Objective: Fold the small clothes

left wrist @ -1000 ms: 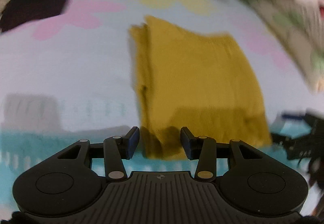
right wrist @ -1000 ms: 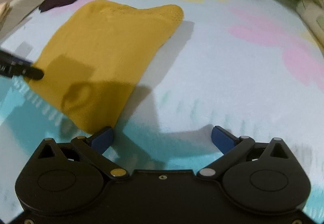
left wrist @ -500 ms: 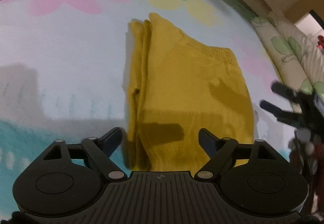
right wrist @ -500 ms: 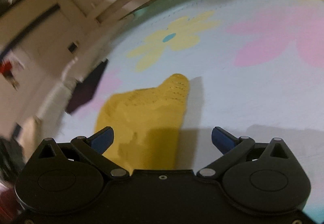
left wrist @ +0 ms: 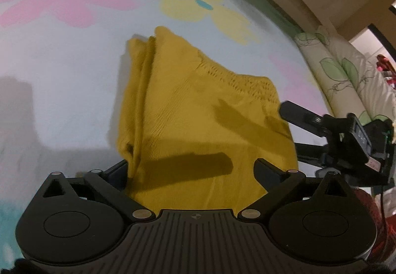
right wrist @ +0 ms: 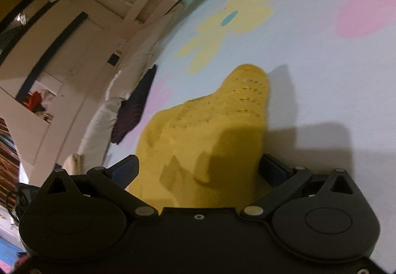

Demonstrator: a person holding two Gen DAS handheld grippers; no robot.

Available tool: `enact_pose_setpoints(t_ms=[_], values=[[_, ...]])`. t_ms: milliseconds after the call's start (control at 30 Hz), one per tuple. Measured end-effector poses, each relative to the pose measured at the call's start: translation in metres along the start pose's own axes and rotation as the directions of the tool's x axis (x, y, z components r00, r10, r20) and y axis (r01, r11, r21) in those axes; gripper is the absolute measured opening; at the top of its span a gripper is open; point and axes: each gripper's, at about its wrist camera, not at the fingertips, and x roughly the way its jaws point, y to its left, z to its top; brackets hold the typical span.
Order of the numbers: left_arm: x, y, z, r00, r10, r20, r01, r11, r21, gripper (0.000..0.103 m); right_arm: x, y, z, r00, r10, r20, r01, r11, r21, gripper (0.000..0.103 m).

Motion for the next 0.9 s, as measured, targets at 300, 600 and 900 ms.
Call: enact_pose_setpoints(t_ms=[300,600,900], values=[[0.003,-0.006,0.009,0.997,0.07,0.025,-0.07,0.997,0.021,0.036,0.007,0.007,0.009,0.995,-0.09,-0.047,0.088,0.995,-0.043,0.051],[-0.03,-0.034,-0.002,0.997,0.016,0.08,-0.021,0.998,0.067,0.019,-0.027,0.037,-0.003,0.993,-0.117,-0.007,0.117,0.991,-0.068,0.04],[-0.086,-0.079,-0.043,0.995,-0.063,0.082,0.051,0.989,0.142,0.019,-0.091,0.089,-0.026,0.992,-0.127,-0.005,0.126,0.988,-0.089,0.04]])
